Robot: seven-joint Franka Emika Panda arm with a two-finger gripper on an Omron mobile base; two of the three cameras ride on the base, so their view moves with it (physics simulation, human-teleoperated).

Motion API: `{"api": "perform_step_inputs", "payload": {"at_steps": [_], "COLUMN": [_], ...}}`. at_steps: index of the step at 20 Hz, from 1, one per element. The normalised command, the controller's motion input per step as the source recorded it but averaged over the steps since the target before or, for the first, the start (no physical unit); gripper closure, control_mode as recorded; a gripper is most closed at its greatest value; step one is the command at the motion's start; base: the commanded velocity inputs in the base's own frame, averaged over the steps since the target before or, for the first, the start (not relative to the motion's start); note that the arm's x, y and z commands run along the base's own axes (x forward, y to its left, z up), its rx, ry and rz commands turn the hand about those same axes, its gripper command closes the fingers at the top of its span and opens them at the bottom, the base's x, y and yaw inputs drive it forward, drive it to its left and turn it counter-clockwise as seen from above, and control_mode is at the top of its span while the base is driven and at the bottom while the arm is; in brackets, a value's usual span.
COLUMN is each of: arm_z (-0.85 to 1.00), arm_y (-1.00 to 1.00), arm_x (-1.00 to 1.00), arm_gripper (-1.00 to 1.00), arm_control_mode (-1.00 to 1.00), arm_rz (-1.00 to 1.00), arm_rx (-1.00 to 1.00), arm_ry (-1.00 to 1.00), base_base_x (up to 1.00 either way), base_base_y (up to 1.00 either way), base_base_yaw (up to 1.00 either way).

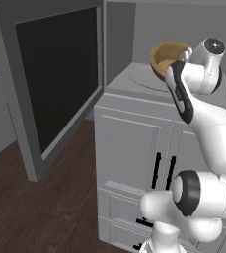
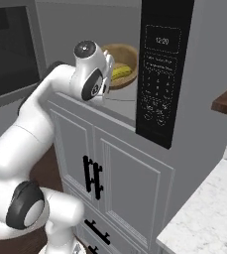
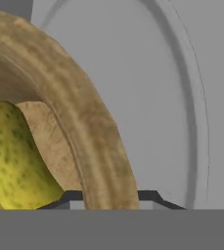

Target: Pick the cucumber from the sink and place it in the bowl. Then pick the bowl and place it in the microwave. Then close the microwave door and press the start button.

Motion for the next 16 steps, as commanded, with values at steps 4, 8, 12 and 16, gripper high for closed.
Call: {"api": "perform_step_inputs", "payload": {"at_steps": [4,8,12,16], "arm_z": [-0.3,-0.16,-0.13,0.0], "arm_y": [-0.03,0.0,0.0,0.06], "arm_x": [0.36,0.17,0.11,0.0], "arm_gripper": [-1.0,-1.0,-1.0,-1.0], "arm_control_mode": [-1.0,-1.0,-1.0,-1.0], "arm_rz": [0.0,0.0,0.0,0.02], "arm_rx": [0.0,0.0,0.0,0.0], "arm_ry": [0.03,-0.15,-0.28,-0.26], "base_base_x": [0.0,0.0,0.0,0.0], "base_base_y": [0.0,0.0,0.0,0.0], "base_base_yaw": [0.0,0.0,0.0,0.0]}}
